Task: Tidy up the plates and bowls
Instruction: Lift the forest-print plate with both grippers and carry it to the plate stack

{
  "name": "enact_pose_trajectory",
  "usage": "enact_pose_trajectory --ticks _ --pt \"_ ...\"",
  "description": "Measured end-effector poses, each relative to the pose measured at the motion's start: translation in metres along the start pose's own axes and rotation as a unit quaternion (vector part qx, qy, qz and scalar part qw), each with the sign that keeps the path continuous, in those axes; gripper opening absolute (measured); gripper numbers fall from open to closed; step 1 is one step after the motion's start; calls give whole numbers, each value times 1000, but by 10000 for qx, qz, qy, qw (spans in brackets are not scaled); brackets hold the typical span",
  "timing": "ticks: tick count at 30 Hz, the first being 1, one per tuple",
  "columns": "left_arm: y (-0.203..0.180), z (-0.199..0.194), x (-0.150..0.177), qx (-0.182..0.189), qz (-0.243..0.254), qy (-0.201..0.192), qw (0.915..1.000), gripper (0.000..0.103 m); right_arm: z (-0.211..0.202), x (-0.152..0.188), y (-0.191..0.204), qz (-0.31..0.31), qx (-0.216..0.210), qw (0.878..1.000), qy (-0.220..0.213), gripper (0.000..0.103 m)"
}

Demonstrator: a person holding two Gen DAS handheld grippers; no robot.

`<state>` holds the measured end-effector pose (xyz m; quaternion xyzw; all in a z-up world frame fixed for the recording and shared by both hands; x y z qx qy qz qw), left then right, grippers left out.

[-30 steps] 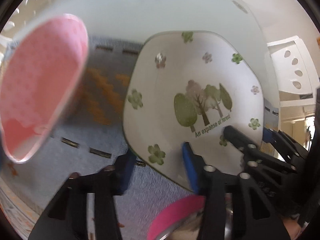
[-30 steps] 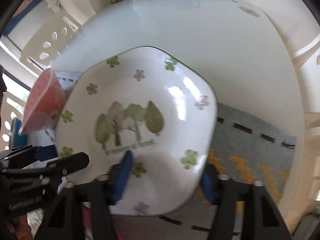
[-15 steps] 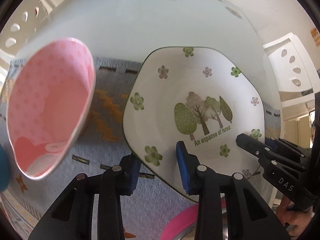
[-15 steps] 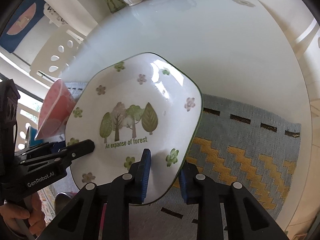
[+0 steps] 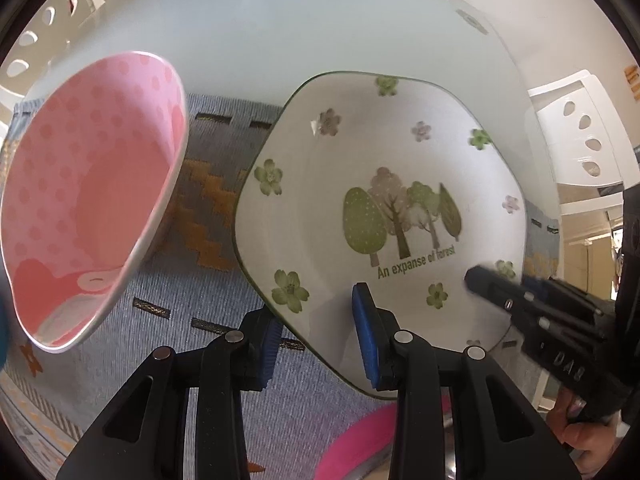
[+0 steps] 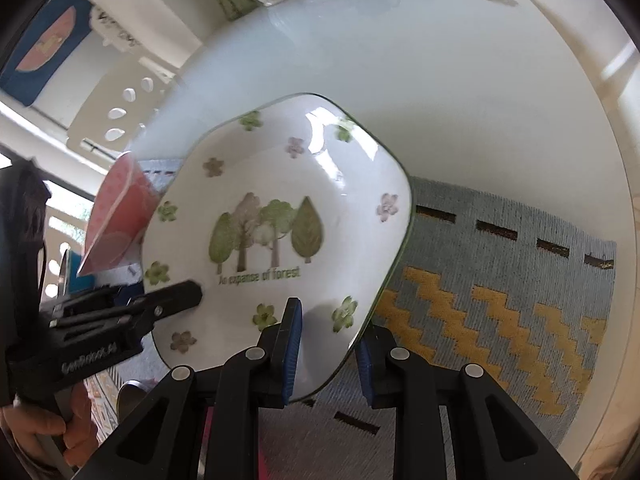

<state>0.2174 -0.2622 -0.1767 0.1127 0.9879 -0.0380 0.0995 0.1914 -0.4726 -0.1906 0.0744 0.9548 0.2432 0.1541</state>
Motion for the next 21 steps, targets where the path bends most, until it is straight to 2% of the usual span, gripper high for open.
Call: enact_pose_trajectory --ticks 3,6,7,8,9,11,15,17,21 --pt "-1 1 -3 -115 36 -85 9999 34 2 -4 2 -88 40 9998 -144 25" --pt "0 2 -6 -164 63 -193 9997 36 2 -6 1 -215 33 9983 -534 26" --pt "2 2 -6 -227 74 -254 9994 42 2 -6 -2 -157 -39 9975 -683 26" --pt "4 3 -9 -363 82 -342 9987 44 2 -6 -5 -85 -119 9964 -830 26" --pt "5 3 -9 -323 52 -372 9988 44 0 -6 -8 11 -223 9951 -968 26" --pt "8 3 -9 -131 24 -469 9988 32 -1 -6 -12 97 -330 9930 -1129 26" --pt "9 1 -8 -152 67 -581 9982 30 -3 -5 -13 66 -276 9921 -1221 17" --pt "11 1 -8 -124 42 -550 9984 30 -8 -3 -15 74 -414 9914 -1236 16" --pt "17 -11 -4 -56 -4 -608 9981 30 -16 -5 -8 -83 -353 9911 -1279 16"
Point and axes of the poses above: each gripper's, at about its wrist camera, not at the fingertips, and z roughly the way its jaws point, y to its left, x to its underside, the point moved 1 cm from there along z, roughly the way its jaws point, and after that the axes turned 8 degrees about -x, right-handed, at the moved point
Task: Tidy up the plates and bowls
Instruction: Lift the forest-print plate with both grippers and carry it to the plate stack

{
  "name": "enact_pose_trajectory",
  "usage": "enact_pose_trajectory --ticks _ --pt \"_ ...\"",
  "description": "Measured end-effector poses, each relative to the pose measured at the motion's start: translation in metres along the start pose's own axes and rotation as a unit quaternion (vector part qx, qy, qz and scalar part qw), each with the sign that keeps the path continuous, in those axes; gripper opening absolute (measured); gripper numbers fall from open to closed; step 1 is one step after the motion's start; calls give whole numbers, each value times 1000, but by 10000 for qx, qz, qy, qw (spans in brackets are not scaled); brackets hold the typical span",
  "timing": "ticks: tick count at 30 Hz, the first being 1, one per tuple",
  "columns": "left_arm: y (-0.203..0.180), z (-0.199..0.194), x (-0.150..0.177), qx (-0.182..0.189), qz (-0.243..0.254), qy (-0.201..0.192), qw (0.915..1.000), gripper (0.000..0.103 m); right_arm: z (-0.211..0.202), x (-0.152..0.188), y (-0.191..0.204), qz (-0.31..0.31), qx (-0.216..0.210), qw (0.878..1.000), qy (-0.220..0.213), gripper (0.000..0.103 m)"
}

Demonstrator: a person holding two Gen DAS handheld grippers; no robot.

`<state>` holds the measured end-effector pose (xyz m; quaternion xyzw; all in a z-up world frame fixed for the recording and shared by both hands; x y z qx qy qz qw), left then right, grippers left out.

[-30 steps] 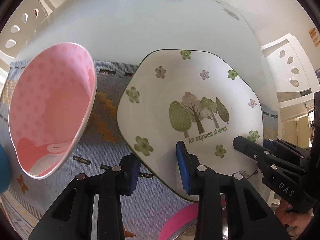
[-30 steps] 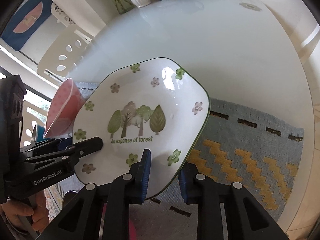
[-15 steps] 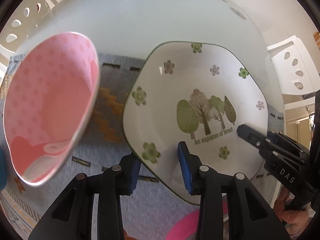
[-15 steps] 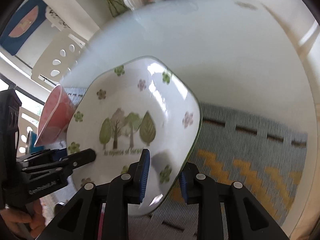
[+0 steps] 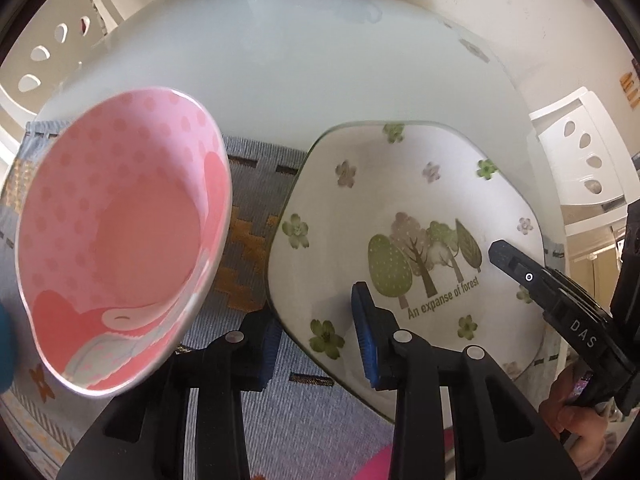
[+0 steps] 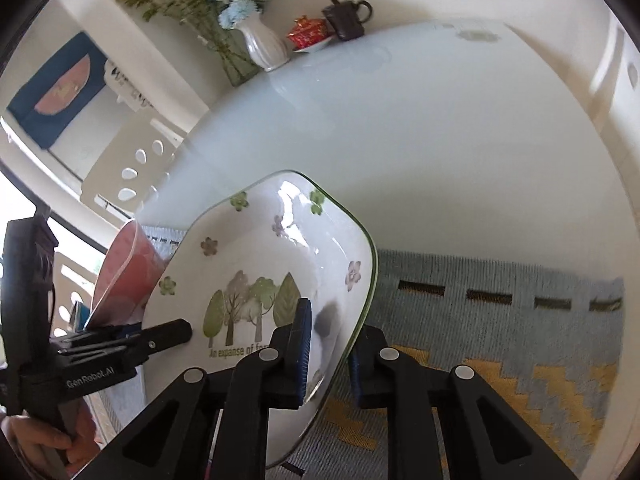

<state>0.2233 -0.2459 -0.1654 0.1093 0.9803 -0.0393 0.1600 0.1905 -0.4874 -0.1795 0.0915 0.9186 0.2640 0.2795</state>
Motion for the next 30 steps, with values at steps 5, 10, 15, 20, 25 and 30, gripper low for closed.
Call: enact_pose_trajectory --ticks 5,10,15,20,25,30 --pt "3 -13 2 39 16 -43 10000 30 -6 0 6 -112 -43 9999 30 16" --pt "8 -27 8 178 -40 -137 9997 30 -20 1 15 -242 -74 9997 -48 16" --pt "9 -53 12 223 63 -378 9990 30 -40 1 26 -316 -91 9993 -187 16" --pt "23 -73 20 301 -56 -475 9984 30 -55 0 45 -446 -118 9986 -255 16" --pt "34 -93 29 228 -97 -588 9980 30 -62 6 67 -514 -233 9981 -263 16" --pt "52 -110 43 144 -187 -631 9977 30 -63 15 91 -644 -345 9971 -202 16"
Point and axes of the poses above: each gripper's, at about its wrist camera, not at the fingertips, and z roughly the way its jaws point, y to its left, x to its underside, the point moved 1 cm from there along z, roughly the way its jaws point, and after that the axes turned 8 degrees about -x, right-handed, at the moved point
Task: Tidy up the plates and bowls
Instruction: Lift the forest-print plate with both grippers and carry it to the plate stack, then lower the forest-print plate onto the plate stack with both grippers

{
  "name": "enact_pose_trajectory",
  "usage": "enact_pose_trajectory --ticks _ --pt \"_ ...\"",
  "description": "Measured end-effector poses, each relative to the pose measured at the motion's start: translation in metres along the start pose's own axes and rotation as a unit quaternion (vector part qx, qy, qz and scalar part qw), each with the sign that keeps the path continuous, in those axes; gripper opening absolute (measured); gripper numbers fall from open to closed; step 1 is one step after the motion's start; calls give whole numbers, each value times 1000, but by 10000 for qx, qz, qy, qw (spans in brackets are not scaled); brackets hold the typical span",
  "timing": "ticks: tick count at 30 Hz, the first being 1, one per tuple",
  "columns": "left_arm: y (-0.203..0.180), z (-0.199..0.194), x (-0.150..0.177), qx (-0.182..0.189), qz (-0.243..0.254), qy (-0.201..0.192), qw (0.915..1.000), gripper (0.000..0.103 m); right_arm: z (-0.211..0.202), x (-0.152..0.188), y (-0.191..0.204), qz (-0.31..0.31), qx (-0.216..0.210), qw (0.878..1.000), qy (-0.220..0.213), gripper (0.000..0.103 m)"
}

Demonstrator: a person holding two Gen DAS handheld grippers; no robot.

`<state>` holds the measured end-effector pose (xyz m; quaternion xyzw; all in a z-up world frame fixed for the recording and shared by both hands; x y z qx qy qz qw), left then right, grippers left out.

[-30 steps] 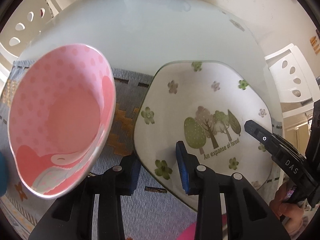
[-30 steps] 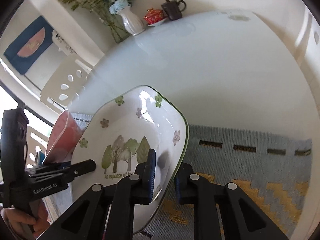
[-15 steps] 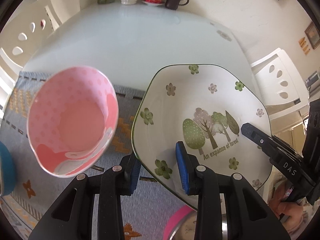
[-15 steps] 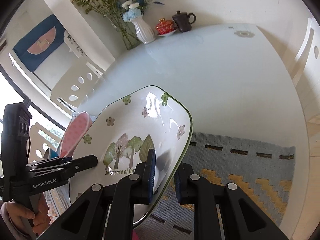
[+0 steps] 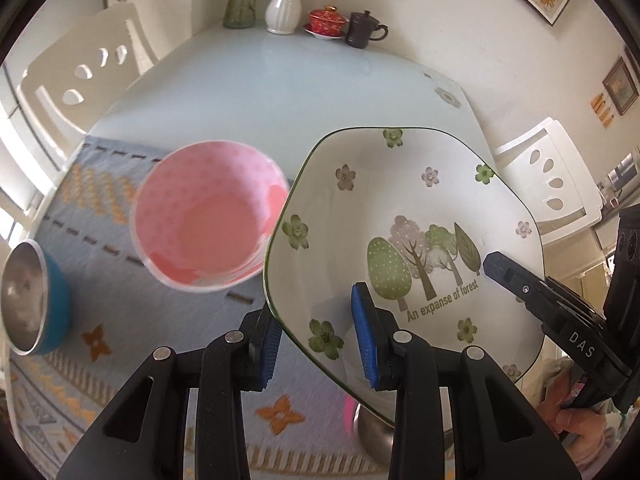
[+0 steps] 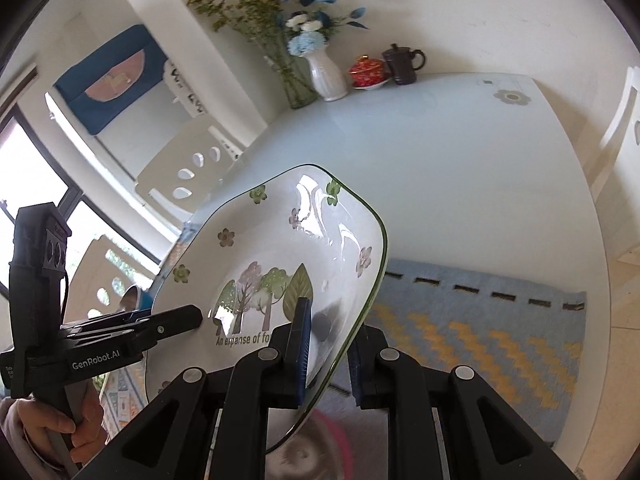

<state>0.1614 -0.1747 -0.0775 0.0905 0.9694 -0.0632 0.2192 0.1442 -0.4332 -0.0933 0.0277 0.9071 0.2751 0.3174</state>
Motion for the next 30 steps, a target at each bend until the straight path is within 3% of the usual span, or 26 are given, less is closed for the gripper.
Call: enact_pose_trajectory --ticks 14,30 --pt "63 -61 63 -397 -321 -15 9987 30 1 51 82 -296 -498 9975 396 17" --pt "94 -91 140 -430 -674 194 9966 30 -8 114 127 -465 -593 9939 803 18"
Point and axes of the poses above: each gripper's, at about its wrist camera, not at the fingertips, and z roughly the way its jaws point, y to its left, x to its underside, the point moved 1 cm from there along z, roughly the way its jaws point, and after that the axes turned 8 degrees about -x, right-handed, at the moved point
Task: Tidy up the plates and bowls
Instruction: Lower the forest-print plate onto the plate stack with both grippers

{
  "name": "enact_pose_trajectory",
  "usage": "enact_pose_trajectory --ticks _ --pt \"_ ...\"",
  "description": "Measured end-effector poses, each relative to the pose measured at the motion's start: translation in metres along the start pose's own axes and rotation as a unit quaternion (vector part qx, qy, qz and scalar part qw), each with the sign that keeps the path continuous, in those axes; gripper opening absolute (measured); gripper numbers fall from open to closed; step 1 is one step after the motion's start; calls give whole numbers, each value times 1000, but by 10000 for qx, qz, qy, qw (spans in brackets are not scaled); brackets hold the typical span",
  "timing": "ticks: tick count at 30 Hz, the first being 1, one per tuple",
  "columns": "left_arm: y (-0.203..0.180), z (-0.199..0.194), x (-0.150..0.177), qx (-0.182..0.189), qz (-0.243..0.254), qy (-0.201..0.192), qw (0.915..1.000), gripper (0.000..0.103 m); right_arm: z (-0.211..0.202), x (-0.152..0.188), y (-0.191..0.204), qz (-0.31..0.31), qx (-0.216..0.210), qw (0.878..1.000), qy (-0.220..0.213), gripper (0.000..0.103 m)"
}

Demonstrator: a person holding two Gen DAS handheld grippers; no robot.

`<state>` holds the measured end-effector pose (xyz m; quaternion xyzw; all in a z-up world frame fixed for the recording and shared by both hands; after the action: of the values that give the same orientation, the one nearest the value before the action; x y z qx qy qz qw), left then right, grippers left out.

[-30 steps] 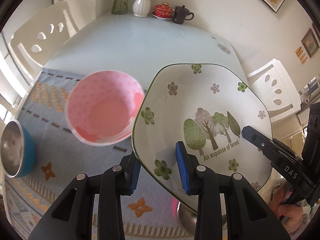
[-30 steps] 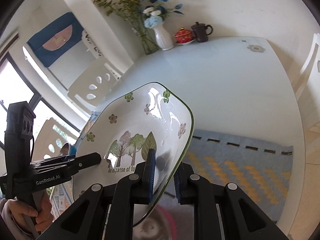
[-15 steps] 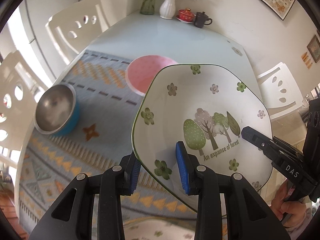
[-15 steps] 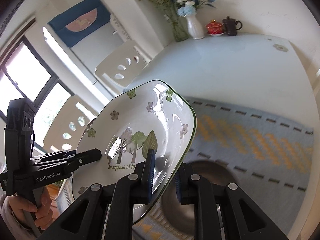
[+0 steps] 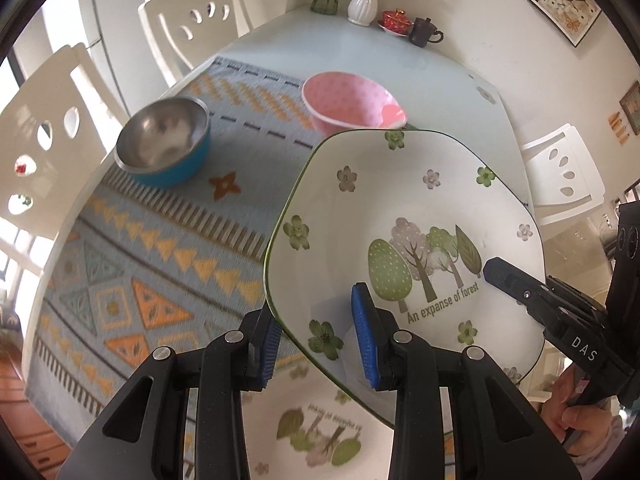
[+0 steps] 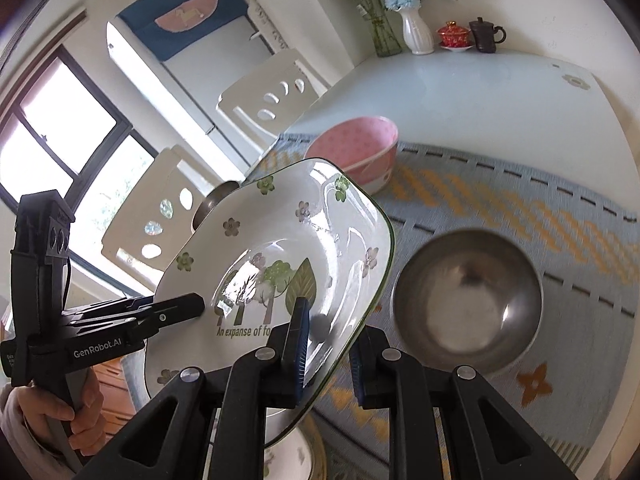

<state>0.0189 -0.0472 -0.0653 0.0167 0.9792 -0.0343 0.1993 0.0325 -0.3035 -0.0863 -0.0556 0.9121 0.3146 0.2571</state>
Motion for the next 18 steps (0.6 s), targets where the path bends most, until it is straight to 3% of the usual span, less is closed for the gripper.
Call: enact_pose_trajectory --ticks 18 --pt "27 -19 58 -28 -220 178 9996 30 -2 48 36 -94 -74 9993 367 19"
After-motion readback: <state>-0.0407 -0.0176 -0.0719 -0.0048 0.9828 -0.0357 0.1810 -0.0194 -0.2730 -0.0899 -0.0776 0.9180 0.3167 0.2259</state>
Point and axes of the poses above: each gripper's, at about its wrist camera, not at the fingertips, and z roughly the way its jaws point, y to its left, x to its underside, the point moved 1 cm from there along z, roughly the way its jaws point, and after that the axes turned 8 degrees about -x, right-handed, at the moved point
